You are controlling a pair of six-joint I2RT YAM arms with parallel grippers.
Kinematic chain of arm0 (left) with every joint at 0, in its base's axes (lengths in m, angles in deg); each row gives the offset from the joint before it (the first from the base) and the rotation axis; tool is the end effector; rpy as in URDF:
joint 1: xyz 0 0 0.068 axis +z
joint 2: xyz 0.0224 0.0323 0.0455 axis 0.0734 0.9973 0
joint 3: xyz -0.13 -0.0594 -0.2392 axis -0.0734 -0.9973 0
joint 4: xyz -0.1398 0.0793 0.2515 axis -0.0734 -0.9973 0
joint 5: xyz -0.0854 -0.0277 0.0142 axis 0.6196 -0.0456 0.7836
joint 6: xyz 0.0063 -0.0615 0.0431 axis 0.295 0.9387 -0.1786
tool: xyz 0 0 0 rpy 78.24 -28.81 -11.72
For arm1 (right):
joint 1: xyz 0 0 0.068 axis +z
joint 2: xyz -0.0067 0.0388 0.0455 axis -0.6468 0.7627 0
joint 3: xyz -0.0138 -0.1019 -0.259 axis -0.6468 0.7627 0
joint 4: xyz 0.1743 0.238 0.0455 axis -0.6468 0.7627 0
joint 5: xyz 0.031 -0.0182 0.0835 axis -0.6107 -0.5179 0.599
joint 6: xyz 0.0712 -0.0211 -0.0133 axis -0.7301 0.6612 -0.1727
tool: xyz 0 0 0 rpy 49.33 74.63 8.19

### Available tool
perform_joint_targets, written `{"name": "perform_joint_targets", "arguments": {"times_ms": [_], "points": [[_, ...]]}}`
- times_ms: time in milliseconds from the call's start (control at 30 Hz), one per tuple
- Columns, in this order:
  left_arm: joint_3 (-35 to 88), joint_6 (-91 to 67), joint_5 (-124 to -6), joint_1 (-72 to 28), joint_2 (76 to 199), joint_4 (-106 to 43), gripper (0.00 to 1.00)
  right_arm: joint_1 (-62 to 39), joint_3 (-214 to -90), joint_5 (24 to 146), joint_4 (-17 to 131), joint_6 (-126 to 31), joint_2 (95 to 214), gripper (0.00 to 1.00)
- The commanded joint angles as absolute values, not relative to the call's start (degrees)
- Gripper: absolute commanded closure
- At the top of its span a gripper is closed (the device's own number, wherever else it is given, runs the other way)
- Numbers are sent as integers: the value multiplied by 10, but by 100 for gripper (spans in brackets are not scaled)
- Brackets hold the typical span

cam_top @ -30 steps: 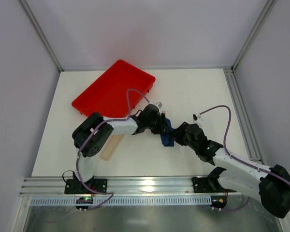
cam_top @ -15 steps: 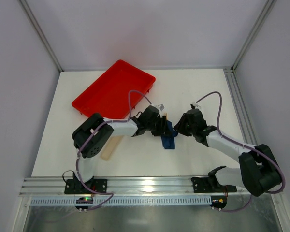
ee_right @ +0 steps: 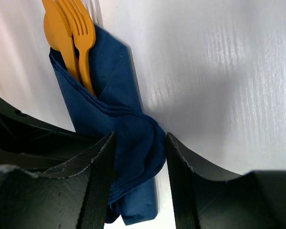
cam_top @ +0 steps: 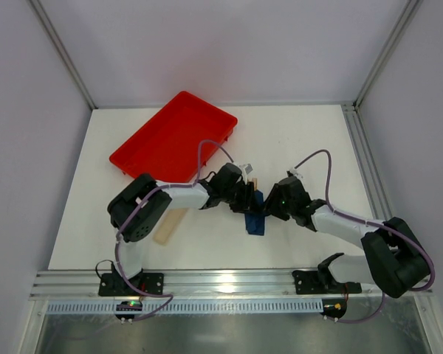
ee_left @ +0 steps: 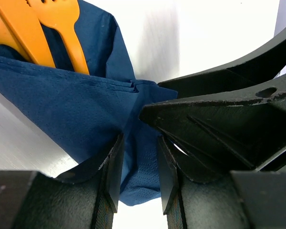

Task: Place the utensils on the paper napkin and roll it up
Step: Roll the napkin at the center of the board.

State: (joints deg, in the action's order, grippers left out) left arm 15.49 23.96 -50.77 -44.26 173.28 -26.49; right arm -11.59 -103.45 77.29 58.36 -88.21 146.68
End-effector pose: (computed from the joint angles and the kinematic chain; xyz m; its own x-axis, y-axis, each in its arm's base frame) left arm 0.2759 -0.3481 0.0978 -0.9508 0.0476 -0.3061 0.2631 0.6455 -0.7170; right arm 0.2397 0.1309 0.1057 -0.7954 0.4042 -0.4516 0.1599 0.8587 0.4869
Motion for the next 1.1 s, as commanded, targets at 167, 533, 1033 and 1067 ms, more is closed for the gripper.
{"name": "perform_joint_targets", "arguments": {"times_ms": [167,533,1033,1067], "points": [[141,236,-507,-446,1710,-281,62,-62,-1022,680,623,-1009,1437,50],[141,234,-545,-447,1694,-289,61,-44,-1020,679,646,-1159,1408,50],[109,239,-519,-447,1690,-246,61,-37,-982,626,601,-1190,1457,88],[107,237,-518,-447,1688,-244,60,-36,-978,622,594,-1184,1459,91]]}}
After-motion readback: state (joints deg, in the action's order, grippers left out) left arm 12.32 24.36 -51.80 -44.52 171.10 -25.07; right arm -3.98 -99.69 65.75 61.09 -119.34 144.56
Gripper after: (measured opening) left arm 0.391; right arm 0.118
